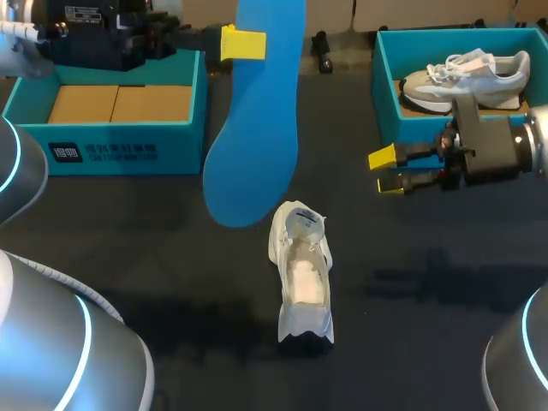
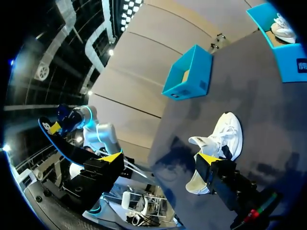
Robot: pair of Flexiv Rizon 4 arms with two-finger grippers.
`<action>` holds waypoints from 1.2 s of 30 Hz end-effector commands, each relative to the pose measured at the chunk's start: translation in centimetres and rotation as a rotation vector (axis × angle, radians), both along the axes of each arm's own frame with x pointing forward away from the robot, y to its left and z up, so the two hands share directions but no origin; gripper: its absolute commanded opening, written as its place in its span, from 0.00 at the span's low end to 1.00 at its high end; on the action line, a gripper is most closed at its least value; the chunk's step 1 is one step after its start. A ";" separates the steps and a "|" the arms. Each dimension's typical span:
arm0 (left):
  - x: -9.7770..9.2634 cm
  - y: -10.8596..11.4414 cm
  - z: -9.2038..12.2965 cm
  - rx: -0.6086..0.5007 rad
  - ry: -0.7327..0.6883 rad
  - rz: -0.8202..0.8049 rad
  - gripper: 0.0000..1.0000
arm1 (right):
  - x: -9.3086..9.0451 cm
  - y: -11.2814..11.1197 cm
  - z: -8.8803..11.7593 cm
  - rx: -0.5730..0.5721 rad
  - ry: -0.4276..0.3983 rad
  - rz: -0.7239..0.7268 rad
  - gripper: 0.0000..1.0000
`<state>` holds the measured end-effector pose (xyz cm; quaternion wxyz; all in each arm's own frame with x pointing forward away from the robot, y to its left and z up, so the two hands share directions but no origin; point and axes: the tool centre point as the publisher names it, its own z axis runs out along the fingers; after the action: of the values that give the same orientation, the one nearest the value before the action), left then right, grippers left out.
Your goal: Take the shoe out of the shoebox, open the shoe tongue, remove and reinsert the insole, then place the shoe into the shoebox
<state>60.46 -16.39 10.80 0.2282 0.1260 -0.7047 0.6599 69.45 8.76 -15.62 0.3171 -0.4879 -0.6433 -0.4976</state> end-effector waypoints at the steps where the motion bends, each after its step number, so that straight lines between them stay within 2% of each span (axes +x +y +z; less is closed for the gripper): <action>1: 0.1 -0.1 -0.1 0.001 0.000 -0.002 0.00 | -0.2 0.0 0.0 -0.002 -0.001 -0.004 1.00; 3: 0.1 -0.1 -0.1 0.001 0.000 -0.002 0.00 | -0.2 0.0 0.0 -0.002 -0.001 -0.004 1.00; 4: 0.1 -0.1 -0.1 0.001 0.000 -0.002 0.00 | -0.1 0.0 -0.1 0.035 0.002 0.005 1.00; 12: 0.1 -0.1 -0.1 0.001 0.000 -0.002 0.00 | 0.1 0.1 0.7 0.069 0.115 0.001 1.00; 27: 0.1 -0.1 -0.1 0.001 0.000 -0.002 0.00 | -0.1 1.0 1.6 0.118 0.116 0.012 1.00; 29: 0.9 -0.5 0.1 -0.074 0.003 -0.018 0.00 | -0.1 1.0 1.6 0.118 0.116 0.012 1.00; 32: 1.8 -0.8 0.2 -0.189 -0.079 -0.016 0.00 | -0.1 1.0 1.6 0.118 0.116 0.012 1.00; 34: 2.5 -0.9 0.3 -0.285 -0.194 -0.009 0.00 | -0.1 1.0 1.6 0.118 0.116 0.012 1.00; 36: 2.7 -1.1 0.3 -0.326 -0.357 -0.004 0.00 | -0.1 1.0 1.6 0.118 0.116 0.012 1.00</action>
<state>62.59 -16.31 12.04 0.1904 0.0671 -0.6623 0.7215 69.30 9.63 -13.99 0.3854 -0.4920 -0.5965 -0.5036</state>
